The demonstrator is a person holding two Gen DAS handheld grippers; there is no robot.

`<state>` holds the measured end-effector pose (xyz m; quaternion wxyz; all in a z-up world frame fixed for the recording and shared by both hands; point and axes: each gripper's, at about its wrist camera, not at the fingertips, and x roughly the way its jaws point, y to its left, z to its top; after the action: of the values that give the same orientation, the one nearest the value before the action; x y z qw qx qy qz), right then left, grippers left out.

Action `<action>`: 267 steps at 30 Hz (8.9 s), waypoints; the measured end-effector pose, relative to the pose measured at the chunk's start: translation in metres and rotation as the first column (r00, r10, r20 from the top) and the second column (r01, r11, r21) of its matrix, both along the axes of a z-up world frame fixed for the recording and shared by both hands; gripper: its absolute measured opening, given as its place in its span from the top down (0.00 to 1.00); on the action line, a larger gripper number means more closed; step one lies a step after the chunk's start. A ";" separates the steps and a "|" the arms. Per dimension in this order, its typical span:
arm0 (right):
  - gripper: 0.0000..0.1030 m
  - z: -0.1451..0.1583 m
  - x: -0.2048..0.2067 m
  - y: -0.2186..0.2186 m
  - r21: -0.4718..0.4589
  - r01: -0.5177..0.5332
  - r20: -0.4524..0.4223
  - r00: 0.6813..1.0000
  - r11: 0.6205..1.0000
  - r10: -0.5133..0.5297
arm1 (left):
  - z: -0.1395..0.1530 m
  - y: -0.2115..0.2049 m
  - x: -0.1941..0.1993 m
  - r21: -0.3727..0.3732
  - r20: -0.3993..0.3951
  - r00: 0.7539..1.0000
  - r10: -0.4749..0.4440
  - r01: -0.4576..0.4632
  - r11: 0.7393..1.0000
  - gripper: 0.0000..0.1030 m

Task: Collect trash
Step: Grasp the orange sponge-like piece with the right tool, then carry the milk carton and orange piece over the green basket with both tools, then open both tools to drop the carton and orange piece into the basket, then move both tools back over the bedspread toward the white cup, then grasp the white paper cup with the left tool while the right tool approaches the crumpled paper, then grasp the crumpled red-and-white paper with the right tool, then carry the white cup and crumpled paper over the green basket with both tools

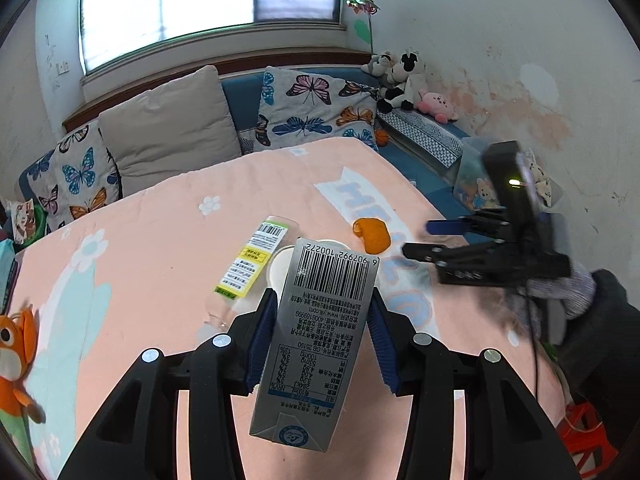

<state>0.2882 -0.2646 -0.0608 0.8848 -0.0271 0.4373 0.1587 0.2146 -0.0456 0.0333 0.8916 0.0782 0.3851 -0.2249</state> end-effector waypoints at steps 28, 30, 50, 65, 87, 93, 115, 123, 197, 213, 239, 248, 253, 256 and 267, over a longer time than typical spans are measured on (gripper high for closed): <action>0.47 -0.034 0.060 0.001 0.054 0.049 -0.032 0.998 0.997 -0.048 | -0.010 0.007 0.005 -0.036 -0.020 1.000 -0.009 0.008 0.999 0.57; 0.45 -0.037 0.062 0.002 0.049 0.059 -0.031 0.998 0.997 -0.058 | -0.011 0.007 0.004 -0.035 -0.019 1.000 -0.010 0.009 0.999 0.57; 0.54 0.011 -0.016 -0.011 0.095 0.075 0.017 0.997 0.993 -0.077 | -0.001 -0.005 -0.017 -0.067 -0.007 0.999 -0.031 0.031 0.997 0.57; 0.54 0.049 -0.160 -0.072 0.103 0.185 0.082 0.977 0.977 -0.194 | 0.002 -0.074 -0.057 -0.123 -0.021 0.988 -0.156 0.152 0.981 0.58; 0.47 0.033 -0.273 -0.206 0.070 0.510 0.078 0.854 0.857 -0.514 | 0.005 -0.240 -0.106 -0.143 -0.028 0.907 -0.420 0.412 0.900 0.57; 0.38 0.034 -0.292 -0.224 0.095 0.552 0.096 0.823 0.828 -0.560 | -0.003 -0.272 -0.115 -0.148 -0.046 0.888 -0.457 0.447 0.882 0.57; 0.32 0.039 -0.321 -0.231 0.161 0.574 0.103 0.799 0.803 -0.592 | -0.038 -0.303 -0.111 -0.171 -0.129 0.881 -0.456 0.433 0.885 0.44; 0.30 0.043 -0.308 -0.212 0.162 0.534 0.110 0.826 0.830 -0.553 | -0.030 -0.248 -0.091 -0.129 -0.099 0.933 -0.346 0.332 0.934 0.44; 0.30 0.021 -0.051 0.036 0.127 0.019 0.053 0.998 0.992 -0.026 | 0.015 0.070 0.001 -0.215 -0.016 0.973 0.229 -0.227 0.950 0.46; 0.37 -0.013 0.016 0.068 0.174 0.035 -0.016 0.999 0.984 -0.032 | 0.008 0.093 -0.003 -0.219 -0.034 0.971 0.239 -0.240 0.946 0.46; 0.58 0.018 -0.052 0.033 0.139 0.047 0.056 0.997 0.989 -0.055 | 0.009 0.058 -0.016 -0.222 -0.033 0.984 0.177 -0.180 0.958 0.46; 0.58 0.030 -0.104 -0.008 0.150 0.120 0.070 0.989 0.981 -0.131 | 0.014 0.020 -0.030 -0.238 -0.029 0.994 0.102 -0.106 0.965 0.46; 0.58 0.037 -0.139 -0.037 0.153 0.174 0.082 0.979 0.973 -0.188 | 0.012 -0.005 -0.036 -0.243 -0.037 0.998 0.055 -0.063 0.968 0.46; 0.58 0.041 -0.158 -0.054 0.147 0.206 0.089 0.971 0.967 -0.220 | 0.011 -0.023 -0.040 -0.247 -0.040 0.999 0.020 -0.029 0.969 0.46; 0.57 0.044 -0.227 -0.136 0.095 0.381 0.103 0.915 0.920 -0.389 | 0.003 -0.095 -0.054 -0.234 -0.055 0.991 -0.120 0.104 0.967 0.46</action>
<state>0.0615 -0.4009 -0.0170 0.9238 0.0823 0.3738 -0.0046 0.1607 -0.1410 0.0364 0.8667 -0.0121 0.3819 -0.3206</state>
